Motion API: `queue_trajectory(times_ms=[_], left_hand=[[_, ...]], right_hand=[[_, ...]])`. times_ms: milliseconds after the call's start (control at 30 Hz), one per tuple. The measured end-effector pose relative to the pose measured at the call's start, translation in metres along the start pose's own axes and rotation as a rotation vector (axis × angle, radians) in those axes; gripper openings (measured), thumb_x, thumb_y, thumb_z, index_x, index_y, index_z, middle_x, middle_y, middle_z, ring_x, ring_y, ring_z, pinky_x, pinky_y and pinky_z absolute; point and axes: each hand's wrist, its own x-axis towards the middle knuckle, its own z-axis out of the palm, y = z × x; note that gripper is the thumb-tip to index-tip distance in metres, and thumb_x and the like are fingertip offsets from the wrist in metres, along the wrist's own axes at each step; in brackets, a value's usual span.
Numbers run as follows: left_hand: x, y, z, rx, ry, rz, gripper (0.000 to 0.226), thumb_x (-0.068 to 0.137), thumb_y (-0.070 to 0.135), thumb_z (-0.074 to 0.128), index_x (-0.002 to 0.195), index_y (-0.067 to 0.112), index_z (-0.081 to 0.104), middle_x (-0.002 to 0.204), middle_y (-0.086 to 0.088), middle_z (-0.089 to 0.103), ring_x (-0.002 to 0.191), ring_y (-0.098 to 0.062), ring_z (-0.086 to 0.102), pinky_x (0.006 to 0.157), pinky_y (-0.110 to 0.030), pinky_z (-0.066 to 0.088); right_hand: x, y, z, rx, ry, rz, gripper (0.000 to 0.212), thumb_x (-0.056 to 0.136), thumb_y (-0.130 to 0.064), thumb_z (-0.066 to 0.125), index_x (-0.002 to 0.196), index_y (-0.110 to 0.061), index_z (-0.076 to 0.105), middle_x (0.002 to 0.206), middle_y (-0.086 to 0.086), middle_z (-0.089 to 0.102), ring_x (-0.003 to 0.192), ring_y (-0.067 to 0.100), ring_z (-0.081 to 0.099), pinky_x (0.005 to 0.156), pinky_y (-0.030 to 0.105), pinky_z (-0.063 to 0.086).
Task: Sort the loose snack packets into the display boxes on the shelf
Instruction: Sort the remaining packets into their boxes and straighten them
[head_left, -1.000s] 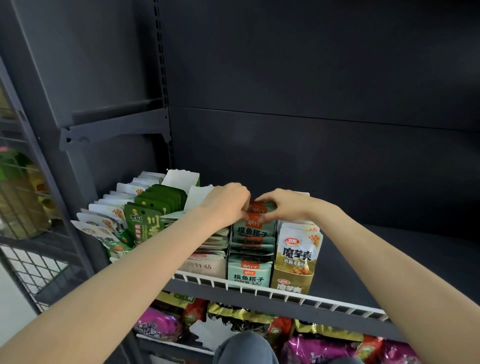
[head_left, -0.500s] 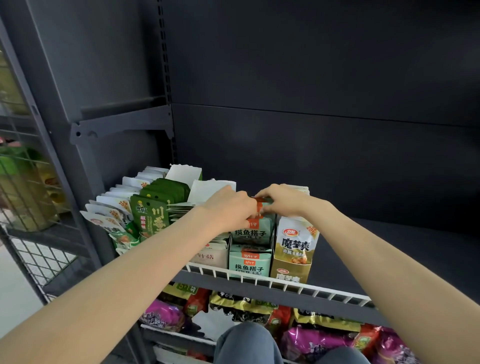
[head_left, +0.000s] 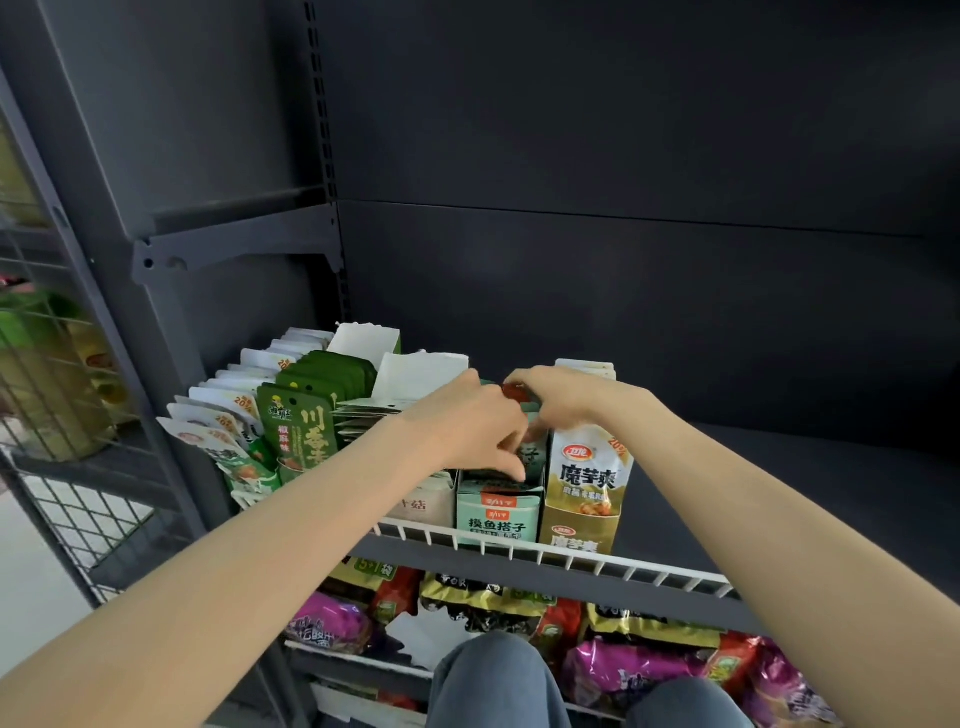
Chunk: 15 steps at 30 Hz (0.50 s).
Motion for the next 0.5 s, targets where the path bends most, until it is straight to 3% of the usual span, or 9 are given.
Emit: queue_trajectory(times_ms=[67, 133, 233, 300, 400, 500], left_hand=[[-0.004, 0.003, 0.002, 0.034, -0.139, 0.044, 0.052, 0.074, 0.071, 0.055, 0.088, 0.023, 0.07, 0.082, 0.01, 0.067, 0.075, -0.01, 0.056, 0.085, -0.03, 0.032], [-0.006, 0.006, 0.005, 0.103, -0.187, 0.062, 0.049, 0.073, 0.067, 0.059, 0.087, 0.022, 0.071, 0.078, 0.011, 0.065, 0.071, -0.01, 0.051, 0.084, -0.029, 0.028], [-0.008, 0.009, 0.005, 0.134, -0.121, 0.051, 0.025, 0.087, 0.037, 0.059, 0.071, 0.018, 0.062, 0.065, 0.011, 0.05, 0.063, -0.011, 0.043, 0.093, -0.034, 0.033], [-0.008, 0.013, 0.003, 0.141, -0.083, 0.015, 0.031, 0.092, 0.021, 0.052, 0.063, 0.015, 0.043, 0.063, 0.007, 0.041, 0.064, -0.014, 0.039, 0.097, -0.037, 0.033], [-0.008, 0.018, 0.001, 0.156, -0.048, 0.011, 0.019, 0.095, 0.013, 0.046, 0.076, 0.014, 0.045, 0.07, 0.004, 0.039, 0.075, -0.016, 0.038, 0.098, -0.037, 0.031], [-0.007, 0.015, -0.002, 0.17, -0.027, -0.009, 0.017, 0.096, 0.015, 0.044, 0.079, 0.016, 0.043, 0.073, 0.004, 0.046, 0.073, -0.015, 0.038, 0.092, -0.034, 0.031]], right_hand=[[-0.002, 0.0, 0.001, 0.019, 0.009, 0.005, 0.07, 0.079, -0.018, 0.073, 0.139, -0.019, 0.036, 0.127, 0.004, 0.054, 0.112, 0.022, 0.053, 0.093, 0.034, 0.045], [-0.003, -0.001, 0.003, 0.029, 0.017, 0.005, 0.07, 0.08, -0.017, 0.072, 0.139, -0.019, 0.036, 0.127, 0.004, 0.054, 0.113, 0.022, 0.052, 0.093, 0.034, 0.044], [-0.004, 0.0, 0.002, 0.04, 0.023, 0.01, 0.065, 0.079, -0.019, 0.073, 0.136, -0.018, 0.042, 0.125, 0.004, 0.055, 0.112, 0.021, 0.053, 0.092, 0.033, 0.044], [-0.003, 0.002, 0.002, 0.062, 0.029, 0.016, 0.061, 0.078, -0.021, 0.075, 0.132, -0.017, 0.048, 0.122, 0.002, 0.057, 0.11, 0.02, 0.054, 0.091, 0.031, 0.044], [-0.001, 0.004, -0.001, 0.067, 0.043, 0.011, 0.051, 0.076, -0.023, 0.077, 0.123, -0.017, 0.057, 0.113, 0.001, 0.059, 0.104, 0.018, 0.055, 0.088, 0.031, 0.045], [0.001, 0.006, -0.004, 0.098, 0.038, 0.002, 0.041, 0.077, -0.022, 0.075, 0.116, -0.016, 0.063, 0.101, 0.0, 0.064, 0.093, 0.016, 0.057, 0.079, 0.028, 0.044]])
